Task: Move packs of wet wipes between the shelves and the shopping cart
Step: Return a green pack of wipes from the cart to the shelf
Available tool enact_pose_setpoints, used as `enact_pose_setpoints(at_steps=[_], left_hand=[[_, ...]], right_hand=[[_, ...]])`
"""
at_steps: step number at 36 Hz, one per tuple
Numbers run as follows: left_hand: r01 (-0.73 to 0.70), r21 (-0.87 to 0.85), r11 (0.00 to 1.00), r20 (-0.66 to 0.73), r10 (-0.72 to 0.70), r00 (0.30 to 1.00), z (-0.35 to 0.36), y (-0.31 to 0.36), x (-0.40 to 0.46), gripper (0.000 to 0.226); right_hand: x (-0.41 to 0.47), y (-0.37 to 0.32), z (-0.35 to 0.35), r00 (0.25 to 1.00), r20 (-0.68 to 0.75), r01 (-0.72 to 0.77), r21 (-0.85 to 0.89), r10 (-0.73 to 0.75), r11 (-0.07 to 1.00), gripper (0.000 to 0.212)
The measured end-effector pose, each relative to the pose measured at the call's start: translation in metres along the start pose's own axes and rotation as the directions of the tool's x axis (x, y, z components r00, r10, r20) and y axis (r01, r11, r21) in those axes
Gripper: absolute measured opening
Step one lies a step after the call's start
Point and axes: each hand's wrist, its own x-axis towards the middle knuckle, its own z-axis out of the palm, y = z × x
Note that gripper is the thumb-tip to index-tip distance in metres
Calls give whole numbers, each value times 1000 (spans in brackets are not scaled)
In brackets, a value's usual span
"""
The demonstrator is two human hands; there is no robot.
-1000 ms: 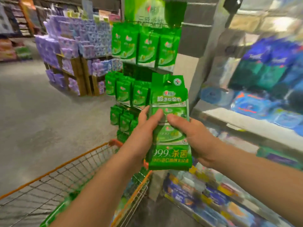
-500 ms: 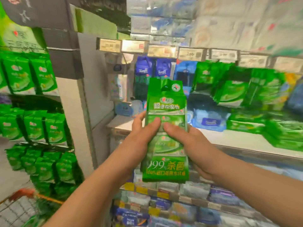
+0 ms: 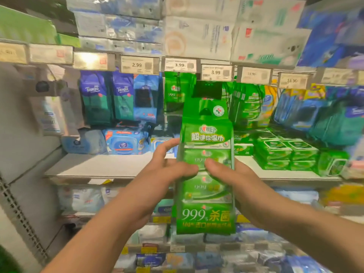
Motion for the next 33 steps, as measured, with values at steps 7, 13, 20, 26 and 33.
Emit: enact_pose_setpoints(at_steps=[7, 13, 20, 26, 33], left_hand=[[-1, 12, 1000, 79, 0, 997, 17, -6, 46, 93], [55, 34, 998, 194, -61, 979, 29, -14, 91, 109], [95, -9, 995, 354, -86, 931, 53, -24, 141, 60], [90, -18, 996, 366, -77, 927, 78, -38, 174, 75], [69, -83, 994, 352, -35, 935, 121, -53, 210, 72]], right_hand=[[10, -2, -32, 987, -151, -56, 33, 61, 998, 53], [17, -3, -60, 986, -149, -71, 10, 71, 997, 54], [31, 0, -97, 959, -282, -47, -2, 45, 999, 49], [42, 5, -130, 956, -292, -8, 69, 28, 998, 71], [61, 5, -180, 959, -271, -24, 207, 81, 978, 14]])
